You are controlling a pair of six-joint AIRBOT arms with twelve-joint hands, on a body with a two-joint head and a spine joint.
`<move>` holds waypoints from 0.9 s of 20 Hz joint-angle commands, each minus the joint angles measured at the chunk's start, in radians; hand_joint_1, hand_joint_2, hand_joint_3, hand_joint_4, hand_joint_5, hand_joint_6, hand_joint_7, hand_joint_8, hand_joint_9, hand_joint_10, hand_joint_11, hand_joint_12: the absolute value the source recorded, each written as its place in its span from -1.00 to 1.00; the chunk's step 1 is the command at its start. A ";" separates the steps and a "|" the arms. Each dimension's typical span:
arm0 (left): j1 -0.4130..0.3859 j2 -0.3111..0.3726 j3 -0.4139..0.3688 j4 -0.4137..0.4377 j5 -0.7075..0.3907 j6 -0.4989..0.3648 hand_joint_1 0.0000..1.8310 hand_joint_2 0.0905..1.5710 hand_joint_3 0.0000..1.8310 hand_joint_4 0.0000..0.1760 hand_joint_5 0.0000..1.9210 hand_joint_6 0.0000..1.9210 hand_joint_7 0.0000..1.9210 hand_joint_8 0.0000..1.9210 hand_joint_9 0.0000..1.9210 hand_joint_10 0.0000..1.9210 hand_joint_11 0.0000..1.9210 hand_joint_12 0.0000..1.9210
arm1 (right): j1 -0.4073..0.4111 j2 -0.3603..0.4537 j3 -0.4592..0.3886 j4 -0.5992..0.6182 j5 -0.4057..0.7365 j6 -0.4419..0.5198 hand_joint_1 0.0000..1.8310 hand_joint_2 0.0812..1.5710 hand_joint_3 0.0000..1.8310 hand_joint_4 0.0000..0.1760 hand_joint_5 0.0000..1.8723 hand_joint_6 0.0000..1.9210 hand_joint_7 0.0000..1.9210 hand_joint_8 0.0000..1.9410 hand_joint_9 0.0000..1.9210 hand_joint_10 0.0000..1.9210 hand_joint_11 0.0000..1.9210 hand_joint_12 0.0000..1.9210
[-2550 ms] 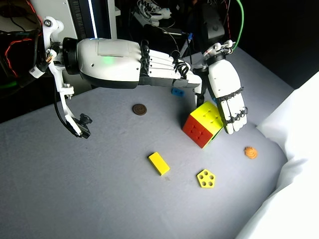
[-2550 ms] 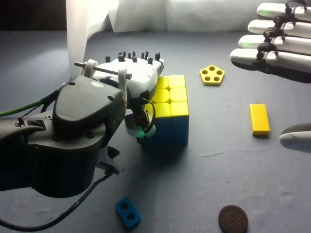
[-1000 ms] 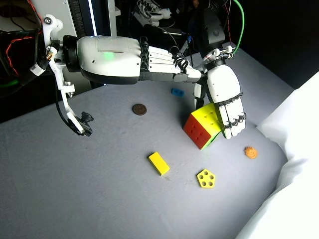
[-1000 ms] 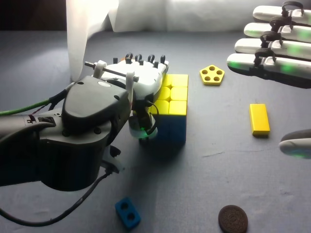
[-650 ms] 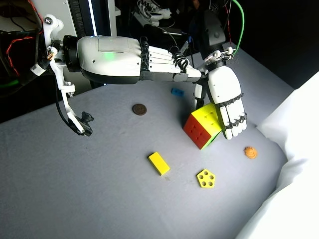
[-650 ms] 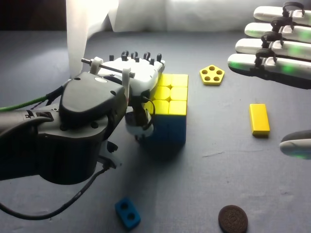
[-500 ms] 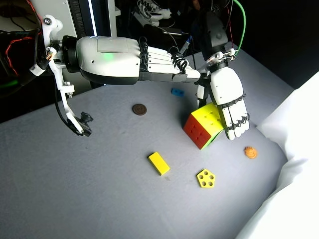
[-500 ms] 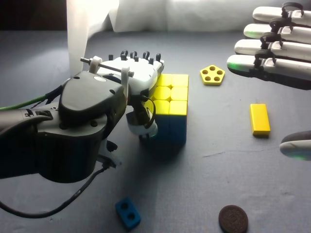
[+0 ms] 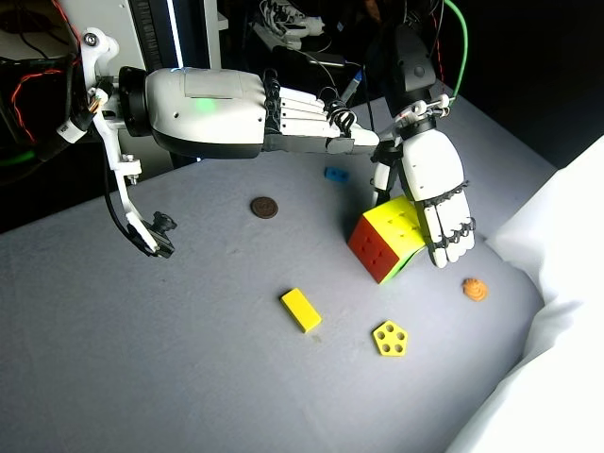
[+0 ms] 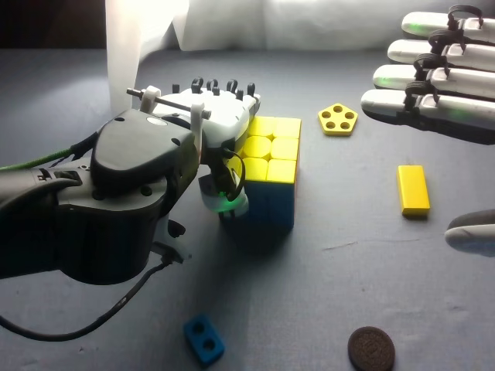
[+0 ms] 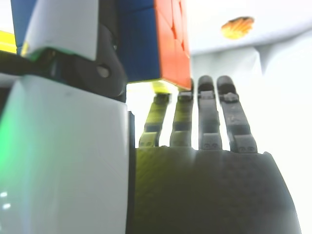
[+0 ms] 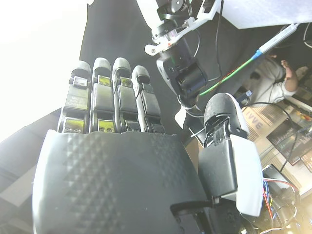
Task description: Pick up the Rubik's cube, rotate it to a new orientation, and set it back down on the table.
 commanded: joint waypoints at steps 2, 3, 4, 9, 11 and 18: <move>-0.008 0.006 0.002 0.069 -0.025 0.001 0.18 0.25 -1.00 -1.00 -1.00 -1.00 -1.00 -1.00 -1.00 -1.00 -1.00 -1.00 | 0.002 0.003 -0.003 0.031 0.126 -0.002 -1.00 0.54 -1.00 -1.00 -0.87 -1.00 -0.86 -1.00 -0.89 -0.99 -1.00 -1.00; -0.008 0.006 0.002 0.069 -0.025 0.001 0.22 0.24 -1.00 -1.00 -1.00 -1.00 -1.00 -1.00 -1.00 -1.00 -1.00 -1.00 | 0.002 0.003 -0.003 0.031 0.127 -0.002 -1.00 0.55 -1.00 -1.00 -0.87 -0.99 -0.85 -1.00 -0.88 -0.99 -1.00 -1.00; -0.008 0.006 0.002 0.069 -0.025 0.001 0.29 0.31 -0.99 -1.00 -1.00 -1.00 -1.00 -1.00 -1.00 -1.00 -1.00 -1.00 | 0.001 0.003 -0.003 0.031 0.127 -0.002 -1.00 0.54 -1.00 -1.00 -0.86 -0.99 -0.85 -0.99 -0.88 -0.99 -1.00 -1.00; -0.009 0.007 0.001 0.064 -0.025 0.001 0.33 0.29 -1.00 -1.00 -0.72 -0.93 -0.58 -0.92 -0.55 -0.86 -1.00 0.22 | 0.000 0.003 -0.004 0.031 0.127 -0.002 -0.98 0.54 -1.00 -1.00 -0.85 -0.99 -0.85 -0.99 -0.88 -0.99 -0.99 -1.00; -0.009 0.007 -0.001 0.061 -0.030 0.001 0.28 0.33 -1.00 -1.00 -0.60 -0.77 -0.63 -0.45 -0.77 -0.01 -1.00 0.51 | -0.001 0.003 -0.004 0.031 0.127 -0.002 -1.00 0.54 -1.00 -1.00 -0.86 -0.99 -0.85 -1.00 -0.88 -0.99 -0.99 -0.99; -0.014 0.011 -0.017 0.044 -0.060 0.005 0.17 0.60 -0.99 -1.00 -0.35 0.56 -0.74 0.64 -0.70 0.65 -0.79 0.80 | -0.003 0.003 -0.004 0.035 0.128 -0.004 -1.00 0.55 -1.00 -1.00 -0.86 -0.99 -0.85 -1.00 -0.88 -0.99 -0.99 -1.00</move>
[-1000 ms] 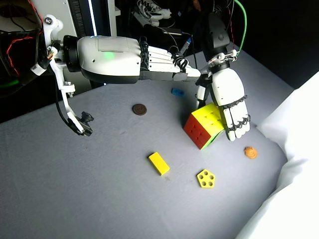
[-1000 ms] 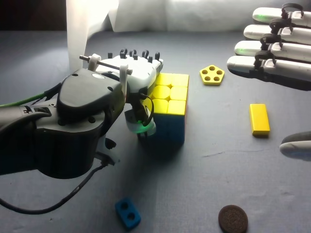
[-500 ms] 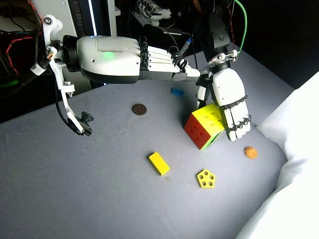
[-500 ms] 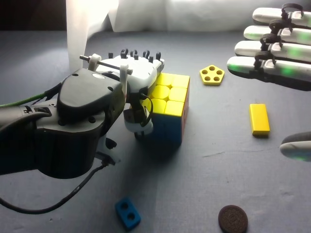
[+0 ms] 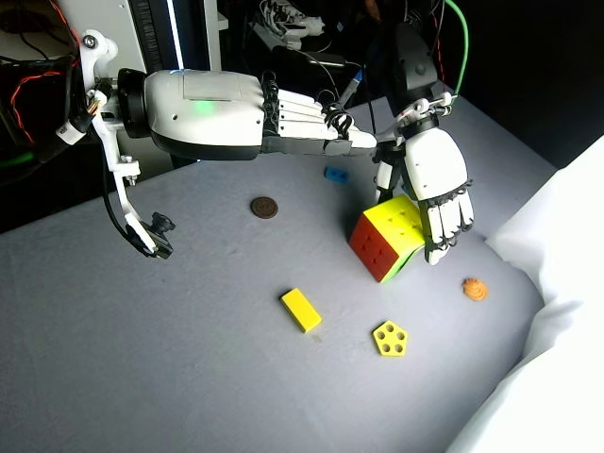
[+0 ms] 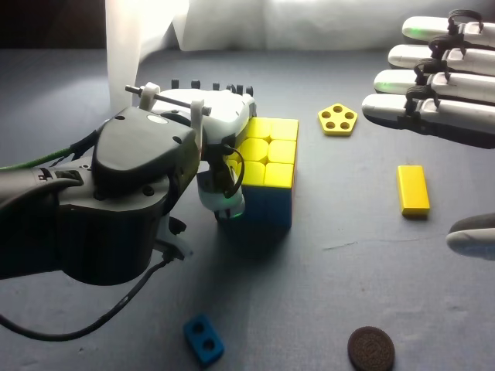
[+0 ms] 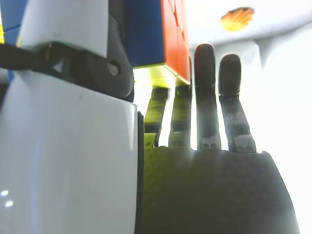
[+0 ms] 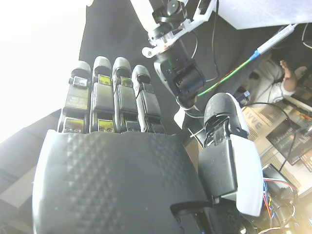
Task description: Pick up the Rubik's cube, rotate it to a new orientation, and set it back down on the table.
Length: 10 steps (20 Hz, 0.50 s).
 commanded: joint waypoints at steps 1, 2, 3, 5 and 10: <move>-0.009 0.011 -0.007 0.042 -0.033 0.008 0.35 0.43 -1.00 -1.00 -0.57 0.47 -0.71 0.61 -0.69 0.63 -0.77 0.80 | 0.005 0.003 -0.004 0.045 0.122 -0.003 -1.00 0.55 -1.00 -1.00 -0.86 -0.99 -0.85 -1.00 -0.89 -1.00 -0.99 -1.00; -0.013 0.013 -0.011 0.039 -0.040 0.015 0.38 0.43 -1.00 -1.00 -0.68 0.54 -0.74 0.63 -0.72 0.65 -0.80 0.78 | 0.004 0.004 -0.003 0.057 0.122 -0.006 -1.00 0.55 -1.00 -1.00 -0.85 -0.99 -0.84 -0.99 -0.88 -0.99 -0.99 -0.99; -0.027 0.017 -0.017 0.012 -0.052 0.048 0.37 0.41 -1.00 -1.00 -0.73 0.57 -0.76 0.64 -0.74 0.66 -0.82 0.79 | 0.003 0.004 -0.003 0.076 0.122 -0.008 -1.00 0.55 -1.00 -1.00 -0.85 -0.99 -0.84 -0.99 -0.88 -0.99 -0.99 -0.99; -0.052 0.022 -0.022 -0.021 -0.067 0.102 0.14 0.68 -1.00 -1.00 -0.42 0.66 -0.71 0.70 -0.73 0.69 -0.80 0.81 | 0.004 0.007 -0.004 0.104 0.122 -0.013 -1.00 0.55 -1.00 -1.00 -0.86 -0.99 -0.85 -1.00 -0.88 -0.99 -0.99 -0.99; -0.132 0.027 -0.036 -0.107 -0.130 0.227 0.15 0.71 -1.00 -1.00 -0.43 0.68 -0.54 0.79 -0.74 0.71 -0.80 0.85 | 0.004 0.010 -0.003 0.138 0.076 -0.021 -0.98 0.55 -1.00 -1.00 -0.86 -0.99 -0.84 -1.00 -0.89 -1.00 -1.00 -1.00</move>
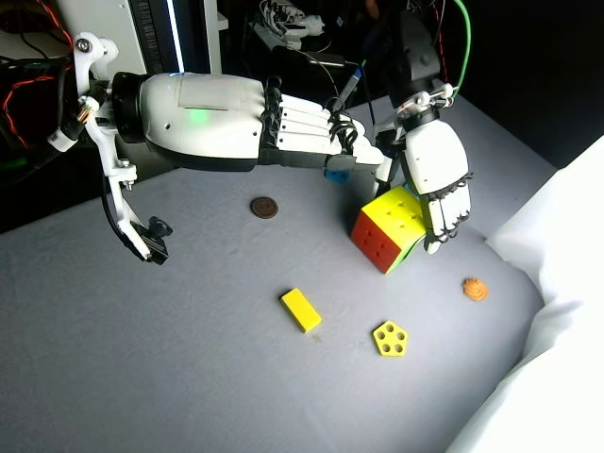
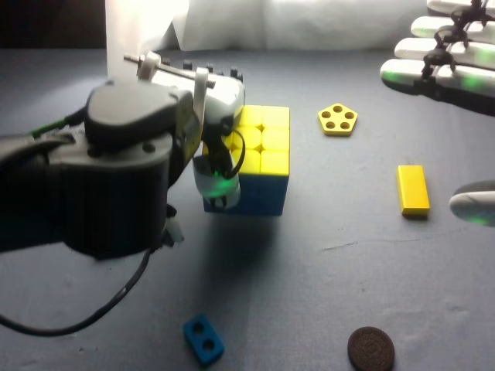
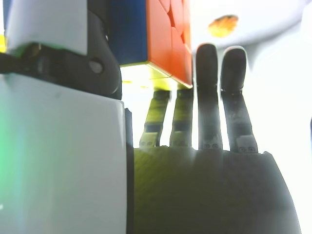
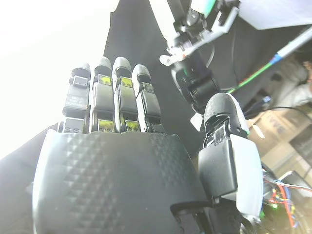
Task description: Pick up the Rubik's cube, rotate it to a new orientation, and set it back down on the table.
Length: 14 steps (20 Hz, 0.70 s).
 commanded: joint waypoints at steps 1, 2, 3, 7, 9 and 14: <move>-0.026 0.014 -0.005 0.056 -0.042 0.018 0.27 0.41 -1.00 -1.00 -0.65 0.58 -0.72 0.67 -0.76 0.68 -0.83 0.83 | 0.006 0.004 -0.003 0.026 0.088 -0.003 -0.99 0.55 -1.00 -1.00 -0.86 -0.99 -0.84 -1.00 -0.88 -1.00 -0.99 -0.99; -0.036 0.014 -0.007 0.045 -0.047 0.025 0.32 0.37 -1.00 -1.00 -0.73 0.58 -0.77 0.66 -0.78 0.69 -0.86 0.83 | 0.007 0.004 -0.003 0.022 0.077 -0.003 -0.99 0.55 -1.00 -1.00 -0.85 -0.99 -0.84 -1.00 -0.88 -0.99 -0.99 -0.99; -0.049 0.014 -0.009 0.029 -0.054 0.034 0.16 0.61 -0.99 -1.00 -0.48 0.66 -0.79 0.66 -0.79 0.70 -0.86 0.84 | 0.008 0.004 -0.003 0.007 0.066 -0.003 -0.99 0.56 -1.00 -1.00 -0.86 -1.00 -0.85 -1.00 -0.89 -1.00 -1.00 -1.00; -0.100 0.018 -0.041 -0.024 -0.121 0.078 0.29 0.40 -1.00 -1.00 -0.75 0.61 -0.79 0.68 -0.79 0.72 -0.85 0.87 | 0.031 0.000 -0.004 -0.022 0.007 -0.001 -0.99 0.55 -1.00 -1.00 -0.85 -0.99 -0.84 -1.00 -0.87 -0.99 -0.98 -0.99; -0.123 0.019 -0.054 -0.043 -0.137 0.090 0.17 0.67 -1.00 -0.95 -0.50 0.72 -0.54 0.77 -0.77 0.75 -0.82 0.90 | 0.056 -0.008 -0.004 -0.021 -0.034 0.001 -0.98 0.55 -1.00 -1.00 -0.84 -0.99 -0.83 -0.99 -0.86 -0.99 -0.98 -0.98; -0.178 0.019 -0.061 -0.090 -0.148 0.135 0.15 0.72 -1.00 -0.78 -0.44 0.70 -0.49 0.79 -0.75 0.72 -0.79 0.86 | 0.080 -0.024 -0.004 -0.021 -0.083 0.001 -0.99 0.54 -1.00 -1.00 -0.81 -0.99 -0.69 -0.98 -0.71 -0.94 -1.00 -0.46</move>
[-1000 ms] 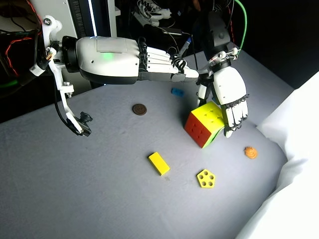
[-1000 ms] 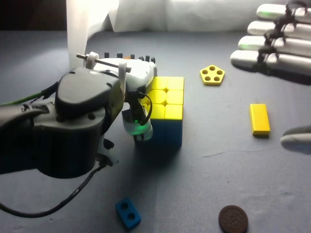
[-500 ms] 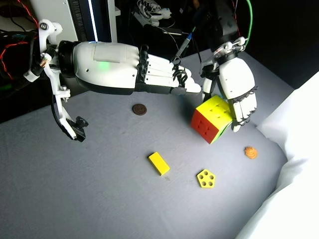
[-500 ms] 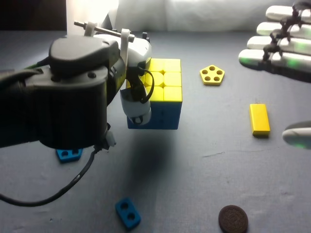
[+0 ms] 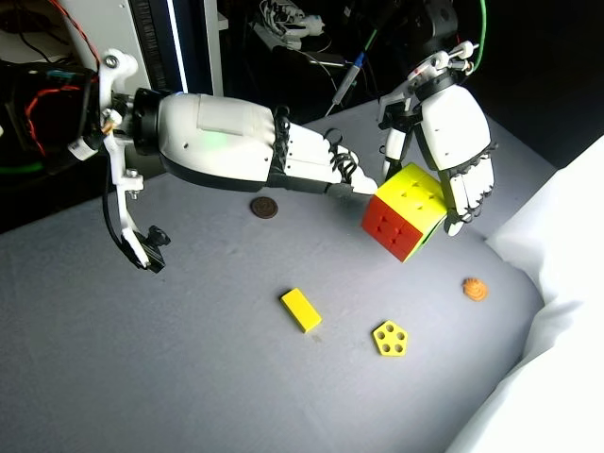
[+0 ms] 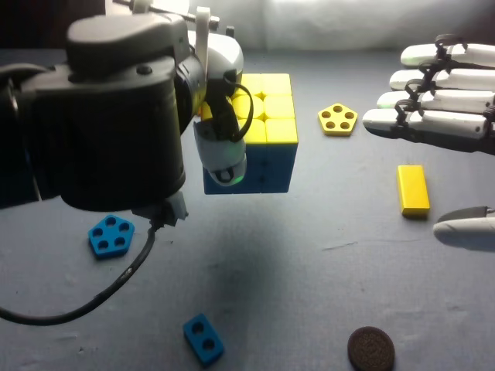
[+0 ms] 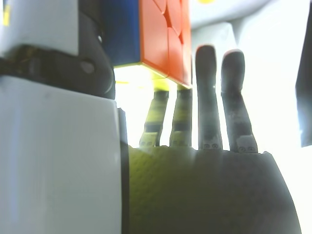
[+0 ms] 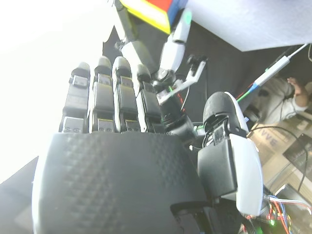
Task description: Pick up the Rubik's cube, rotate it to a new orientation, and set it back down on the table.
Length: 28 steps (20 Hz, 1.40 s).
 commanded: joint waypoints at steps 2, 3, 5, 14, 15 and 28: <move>-0.033 0.012 -0.009 0.079 -0.007 0.007 0.28 0.38 -1.00 -1.00 -0.71 0.60 -0.77 0.67 -0.78 0.73 -0.83 0.87 | 0.028 -0.004 -0.002 0.037 0.096 0.003 -0.95 0.53 -1.00 -1.00 -0.78 -0.98 -0.48 -0.90 -0.47 -0.73 -1.00 0.41; -0.039 0.013 -0.012 0.075 -0.009 0.011 0.32 0.40 -1.00 -1.00 -0.71 0.58 -0.76 0.62 -0.77 0.70 -0.82 0.84 | 0.035 -0.007 -0.003 0.039 0.084 0.003 -0.97 0.54 -1.00 -1.00 -0.80 -0.99 -0.44 -0.51 -0.56 0.05 -1.00 0.81; -0.051 0.015 -0.018 0.069 -0.016 0.017 0.15 0.72 -1.00 -0.80 -0.42 0.73 -0.50 0.77 -0.73 0.71 -0.78 0.85 | 0.044 -0.008 -0.004 0.042 0.080 0.003 -0.89 0.52 -1.00 -1.00 -0.81 -1.00 -0.49 0.31 -0.57 0.82 -0.77 0.99; -0.067 0.019 -0.024 0.069 -0.016 0.018 0.19 0.65 -1.00 -1.00 -0.45 0.67 -0.53 0.74 -0.74 0.71 -0.79 0.85 | 0.100 -0.046 -0.019 0.043 0.024 -0.031 -0.84 0.52 -1.00 -1.00 -0.83 -1.00 -0.44 0.82 -0.38 1.00 -0.44 1.00; -0.067 0.019 -0.024 0.071 -0.016 0.018 0.16 0.72 -0.99 -0.88 -0.45 0.79 -0.48 0.71 -0.72 0.67 -0.78 0.82 | 0.110 -0.055 -0.021 0.043 0.019 -0.042 -0.84 0.52 -1.00 -1.00 -0.83 -1.00 -0.44 0.81 -0.39 1.00 -0.45 1.00; -0.072 0.019 -0.026 0.071 -0.016 0.018 0.33 0.36 -1.00 -1.00 -0.74 0.57 -0.70 0.58 -0.70 0.65 -0.76 0.81 | 0.249 -0.165 -0.008 0.114 -0.233 -0.075 -0.84 0.52 -1.00 -1.00 -0.80 -0.99 -0.44 0.80 -0.42 1.00 -0.50 1.00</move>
